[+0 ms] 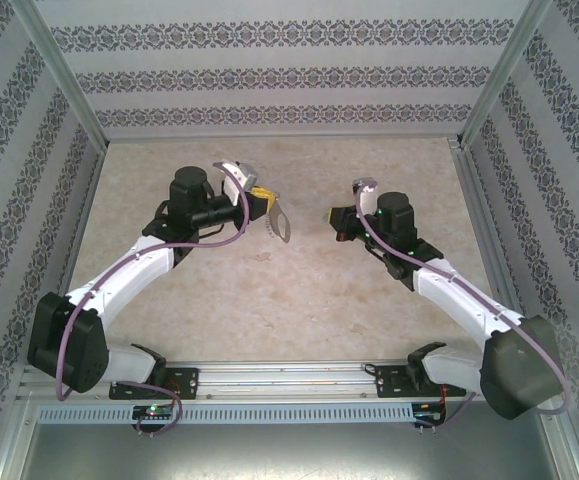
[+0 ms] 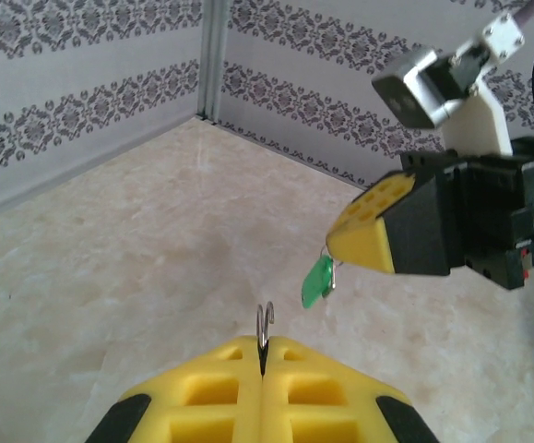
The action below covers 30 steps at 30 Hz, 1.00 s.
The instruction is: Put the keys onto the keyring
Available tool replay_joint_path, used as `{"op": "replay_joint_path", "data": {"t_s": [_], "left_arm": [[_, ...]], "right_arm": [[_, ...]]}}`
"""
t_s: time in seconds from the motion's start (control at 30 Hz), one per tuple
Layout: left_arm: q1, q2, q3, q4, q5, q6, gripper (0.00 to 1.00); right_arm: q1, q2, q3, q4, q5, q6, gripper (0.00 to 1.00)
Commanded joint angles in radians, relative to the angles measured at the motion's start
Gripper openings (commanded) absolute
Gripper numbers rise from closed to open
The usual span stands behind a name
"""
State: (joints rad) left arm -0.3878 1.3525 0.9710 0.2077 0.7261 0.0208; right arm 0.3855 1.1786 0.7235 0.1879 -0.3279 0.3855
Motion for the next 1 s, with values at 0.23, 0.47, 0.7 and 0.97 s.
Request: {"op": "replay_joint_path", "data": {"t_s": [0.23, 0.47, 0.7, 0.97], "left_arm": [[-0.039, 0.000, -0.001, 0.141, 0.063, 0.054, 0.00], [-0.072, 0.007, 0.019, 0.130, 0.062, 0.055, 0.00], [-0.110, 0.018, 0.041, 0.106, 0.055, 0.067, 0.00], [-0.152, 0.031, 0.080, 0.022, 0.059, 0.117, 0.00]], "right_arm": [[-0.007, -0.133, -0.067, 0.204, -0.133, -0.033, 0.00], [0.000, -0.166, -0.085, 0.256, -0.209, -0.033, 0.00], [0.034, -0.158, -0.072, 0.275, -0.255, -0.034, 0.00], [0.079, -0.141, -0.059, 0.273, -0.223, -0.048, 0.00]]}}
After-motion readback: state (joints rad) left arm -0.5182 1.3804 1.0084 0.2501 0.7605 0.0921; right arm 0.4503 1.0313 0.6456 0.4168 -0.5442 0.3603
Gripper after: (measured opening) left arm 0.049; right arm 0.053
